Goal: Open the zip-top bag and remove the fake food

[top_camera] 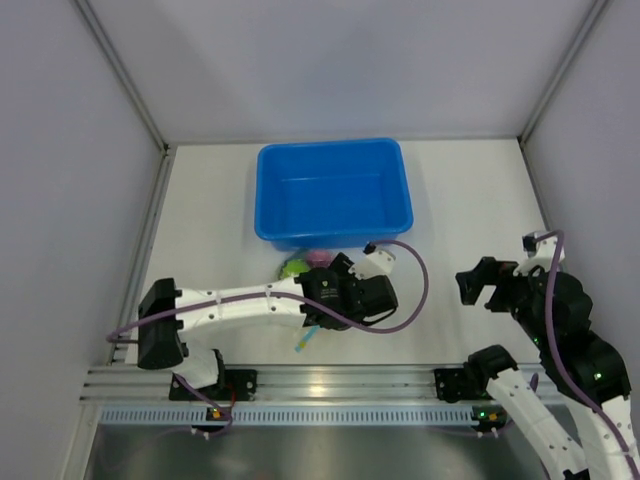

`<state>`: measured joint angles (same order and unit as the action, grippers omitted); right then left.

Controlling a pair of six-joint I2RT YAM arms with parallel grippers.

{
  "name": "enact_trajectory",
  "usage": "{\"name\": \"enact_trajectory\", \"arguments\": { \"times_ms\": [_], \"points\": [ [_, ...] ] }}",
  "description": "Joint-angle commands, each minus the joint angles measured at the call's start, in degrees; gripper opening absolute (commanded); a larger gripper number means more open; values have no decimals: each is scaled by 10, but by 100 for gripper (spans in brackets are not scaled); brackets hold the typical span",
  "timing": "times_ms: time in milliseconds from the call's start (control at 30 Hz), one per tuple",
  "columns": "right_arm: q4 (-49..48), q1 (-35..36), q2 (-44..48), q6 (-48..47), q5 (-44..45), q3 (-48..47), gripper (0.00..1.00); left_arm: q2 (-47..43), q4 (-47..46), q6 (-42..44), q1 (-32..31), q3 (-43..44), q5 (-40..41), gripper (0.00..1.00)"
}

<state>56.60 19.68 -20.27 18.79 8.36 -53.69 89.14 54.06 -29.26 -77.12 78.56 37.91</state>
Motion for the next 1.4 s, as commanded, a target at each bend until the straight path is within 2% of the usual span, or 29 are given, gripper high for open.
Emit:
{"name": "enact_trajectory", "arguments": {
  "times_ms": [0,300,333,400,433,500,567,600,667,900,1033,1233,1267,1333,1367],
  "points": [
    [-25,-5,8,10,-13,0,99,22,0,-19,-3,18,17,73],
    [-39,-5,7,13,-26,10,99,95,42,-37,-10,29,50,61],
    [-40,-5,7,13,-26,10,99,102,52,-44,-10,36,65,54],
    [-40,-5,7,12,-26,10,99,121,77,-60,-10,44,79,48],
    [-42,-5,7,13,-27,10,99,125,82,-63,-10,49,85,40],
    [-44,-5,7,12,-28,10,100,131,86,-65,-10,53,90,37],
    [-45,-5,6,13,-27,10,99,133,96,-75,-10,65,105,22],
    [-45,-6,5,13,-28,10,99,135,107,-78,-10,69,109,12],
    [-46,-5,5,12,-29,12,100,133,114,-85,-10,85,118,0],
    [-52,-5,1,9,-41,16,99,110,124,-101,-10,125,146,0],
    [-72,-5,1,-1,-84,21,99,79,121,-141,-7,154,174,0],
    [-139,-6,0,-19,-246,44,99,14,121,-224,-2,180,264,0],
    [-151,-5,0,-20,-307,50,99,0,120,-235,-2,186,273,0],
    [-202,-5,2,-17,-376,73,97,-12,120,-269,-2,193,285,0],
    [-221,-5,4,-12,-448,80,97,-21,120,-280,-2,202,297,0]
  ]
}}
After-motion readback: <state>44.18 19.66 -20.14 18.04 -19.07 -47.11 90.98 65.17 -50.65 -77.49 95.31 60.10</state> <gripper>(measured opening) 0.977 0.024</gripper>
